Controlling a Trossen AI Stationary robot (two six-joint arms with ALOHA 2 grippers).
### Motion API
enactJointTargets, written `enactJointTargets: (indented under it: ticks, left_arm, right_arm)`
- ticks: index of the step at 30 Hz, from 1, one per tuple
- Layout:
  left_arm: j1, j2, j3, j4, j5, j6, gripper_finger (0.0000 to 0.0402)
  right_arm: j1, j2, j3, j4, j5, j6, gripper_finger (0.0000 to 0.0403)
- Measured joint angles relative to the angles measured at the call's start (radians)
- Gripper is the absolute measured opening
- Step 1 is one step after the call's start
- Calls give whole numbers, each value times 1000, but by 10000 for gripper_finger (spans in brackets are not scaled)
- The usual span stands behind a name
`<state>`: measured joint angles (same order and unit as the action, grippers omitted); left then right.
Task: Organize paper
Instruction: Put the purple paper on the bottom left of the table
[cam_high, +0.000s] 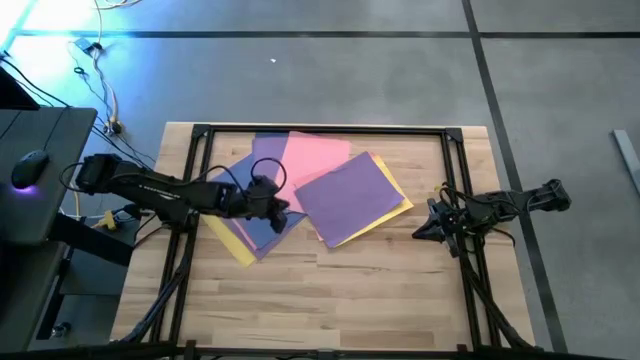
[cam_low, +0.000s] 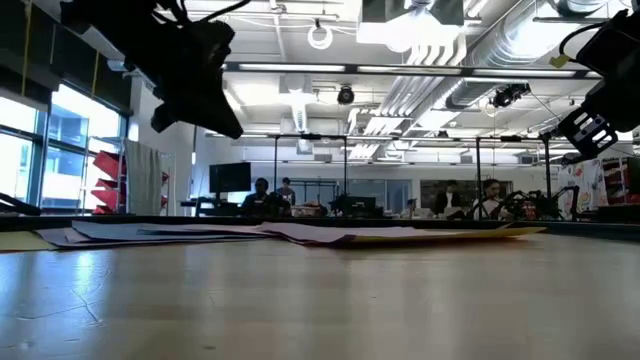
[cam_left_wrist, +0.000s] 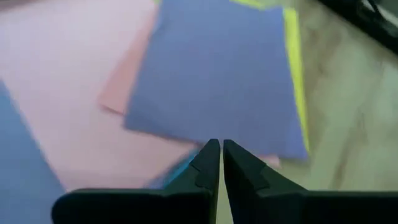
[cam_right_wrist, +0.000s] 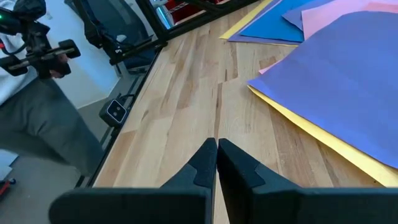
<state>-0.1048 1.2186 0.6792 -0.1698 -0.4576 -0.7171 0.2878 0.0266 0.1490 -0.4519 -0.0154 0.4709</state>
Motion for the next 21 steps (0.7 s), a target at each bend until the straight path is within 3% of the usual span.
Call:
enactJointTargets:
  ticks: [5,9,12,18,21]
  left_arm:
    - [17,10,-1,151,22,-96,1]
    - [18,45,117,273,111,114,1]
    - [9,113,302,174,93,151,4]
    - [59,355,701,-229,19,133,34]
    - [97,479,834,-356,90,53,60]
  right_arm:
    - [0,0,0,0,0,0,0]
    - [0,0,0,0,4,0,0]
    - [0,0,0,0,4,0,0]
    - [0,0,0,-1,3,0,0]
    - [0,0,0,-1,3,0,0]
